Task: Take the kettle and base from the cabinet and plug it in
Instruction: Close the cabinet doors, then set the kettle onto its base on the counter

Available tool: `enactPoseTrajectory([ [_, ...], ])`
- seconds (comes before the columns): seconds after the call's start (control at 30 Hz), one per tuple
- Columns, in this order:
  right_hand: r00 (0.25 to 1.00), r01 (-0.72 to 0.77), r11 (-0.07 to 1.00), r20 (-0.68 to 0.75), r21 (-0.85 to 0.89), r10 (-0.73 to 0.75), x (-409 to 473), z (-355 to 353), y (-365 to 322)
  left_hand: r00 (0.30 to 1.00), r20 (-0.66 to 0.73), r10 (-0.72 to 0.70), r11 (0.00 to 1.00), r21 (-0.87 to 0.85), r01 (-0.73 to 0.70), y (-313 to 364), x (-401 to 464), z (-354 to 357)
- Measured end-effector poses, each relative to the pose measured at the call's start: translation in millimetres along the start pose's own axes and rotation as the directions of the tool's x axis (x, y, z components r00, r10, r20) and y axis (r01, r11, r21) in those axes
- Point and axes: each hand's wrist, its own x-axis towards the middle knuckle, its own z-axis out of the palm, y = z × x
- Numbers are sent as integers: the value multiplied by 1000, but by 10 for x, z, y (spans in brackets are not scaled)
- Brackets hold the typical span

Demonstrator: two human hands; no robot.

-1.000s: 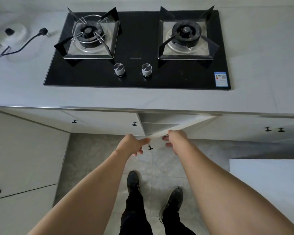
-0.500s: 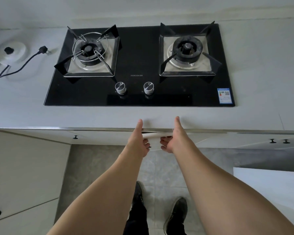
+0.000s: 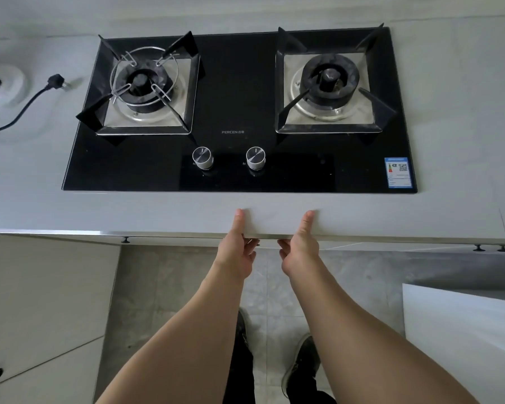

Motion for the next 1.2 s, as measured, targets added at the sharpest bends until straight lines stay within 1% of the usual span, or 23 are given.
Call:
enactPoseTrajectory([
  [0.13, 999, 7, 1000, 44, -28, -6, 60, -57, 30, 1000, -3, -10, 1000, 18, 10, 7, 25, -9],
  [0.23, 993, 28, 998, 120, -56, -21, 77, -98, 5, 1000, 21, 9, 999, 44, -9, 16, 32, -25],
  [0.3, 982, -4, 997, 189, -83, 20, 57, -128, -65, 999, 42, -15, 996, 92, 11, 78, -14, -18],
  [0.37, 967, -53, 988, 238, -143, 87, -2, -167, -186, 997, 35, -66, 985, 162, 59, 198, -97, 13],
  [0.4, 965, -49, 979, 243, -199, 98, -90, -203, -236, 997, 24, -76, 980, 188, 71, 248, -192, -3],
  [0.43, 970, -43, 961, 218, -274, 106, -154, -207, -299, 996, 19, -83, 972, 221, 77, 312, -251, 3],
  [0.5, 988, 11, 916, 143, -401, 50, -403, -222, -355, 998, 27, -60, 947, 317, 48, 384, -475, -64],
  [0.57, 991, 79, 899, 131, -431, -24, -672, -185, -324, 1000, 26, 9, 910, 413, -19, 412, -730, -203],
  [0.63, 980, 158, 871, 180, -465, -82, -978, -94, -219, 992, 3, 129, 862, 493, -114, 461, -1003, -420],
  [0.7, 964, 226, 847, 238, -480, -123, -1241, 37, -109, 966, -13, 258, 816, 538, -211, 576, -1205, -647],
  [0.77, 941, 289, 831, 298, -476, -157, -1497, 217, -14, 935, 2, 355, 776, 558, -295, 747, -1360, -919],
  [0.9, 898, 381, 808, 387, -449, -209, -1934, 667, 139, 891, 46, 452, 715, 579, -392, 1165, -1605, -1453],
  [1.0, 877, 416, 798, 423, -435, -227, -2208, 1033, 294, 865, 38, 501, 719, 538, -440, 1490, -1736, -1777],
  [1.2, 788, 530, 732, 569, -428, -237, -2705, 1947, 621, 802, 13, 598, 708, 462, -535, 2205, -1807, -2488],
])
